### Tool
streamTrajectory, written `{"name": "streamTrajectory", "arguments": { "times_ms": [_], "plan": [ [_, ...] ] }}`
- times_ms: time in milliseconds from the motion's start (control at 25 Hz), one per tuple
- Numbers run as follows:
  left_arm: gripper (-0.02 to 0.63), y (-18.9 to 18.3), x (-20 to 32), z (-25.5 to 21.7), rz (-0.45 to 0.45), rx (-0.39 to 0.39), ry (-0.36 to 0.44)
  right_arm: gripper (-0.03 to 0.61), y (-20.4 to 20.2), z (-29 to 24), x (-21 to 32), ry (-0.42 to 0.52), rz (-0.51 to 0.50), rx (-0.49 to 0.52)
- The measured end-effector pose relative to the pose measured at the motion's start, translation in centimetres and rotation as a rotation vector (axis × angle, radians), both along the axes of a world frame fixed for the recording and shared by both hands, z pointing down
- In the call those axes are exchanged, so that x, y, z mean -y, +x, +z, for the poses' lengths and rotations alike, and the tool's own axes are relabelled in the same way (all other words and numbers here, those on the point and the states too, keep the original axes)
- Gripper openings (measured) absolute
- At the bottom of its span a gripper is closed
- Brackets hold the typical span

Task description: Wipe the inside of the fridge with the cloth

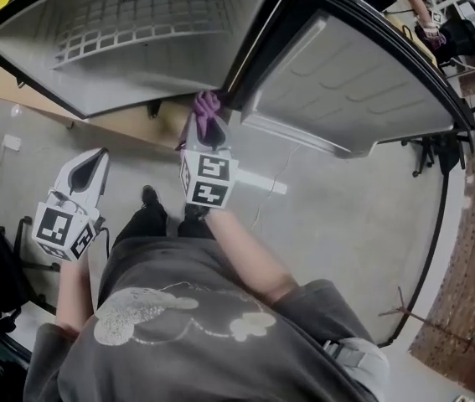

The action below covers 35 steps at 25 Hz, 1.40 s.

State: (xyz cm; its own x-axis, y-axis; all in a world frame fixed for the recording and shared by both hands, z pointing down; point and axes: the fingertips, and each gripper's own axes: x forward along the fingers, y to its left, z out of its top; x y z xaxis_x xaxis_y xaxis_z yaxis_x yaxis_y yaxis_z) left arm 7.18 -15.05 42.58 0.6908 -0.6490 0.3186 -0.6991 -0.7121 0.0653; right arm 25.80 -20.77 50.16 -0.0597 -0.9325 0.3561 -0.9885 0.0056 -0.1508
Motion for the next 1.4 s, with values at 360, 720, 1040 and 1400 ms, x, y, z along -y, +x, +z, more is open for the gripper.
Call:
{"name": "streamTrajectory", "arguments": {
  "times_ms": [360, 720, 1040, 1400],
  "plan": [
    [0.017, -2.4, -2.4, 1.0, -0.051, -0.002, -0.064, 0.087, -0.4, 3.0, -3.9, -0.049, -0.033, -0.057],
    [0.017, -11.6, -3.2, 1.5, -0.037, -0.057, -0.03, 0.087, -5.9, 2.0, -5.3, -0.015, 0.049, -0.145],
    [0.017, -25.6, -6.1, 1.9, 0.109, -0.062, -0.026, 0.087, -15.7, 0.3, -10.8, 0.032, 0.285, -0.184],
    [0.017, -27.2, -7.4, 3.5, 0.385, -0.086, -0.06, 0.087, -16.7, -1.6, -22.1, -0.021, 0.548, -0.26]
  ]
}}
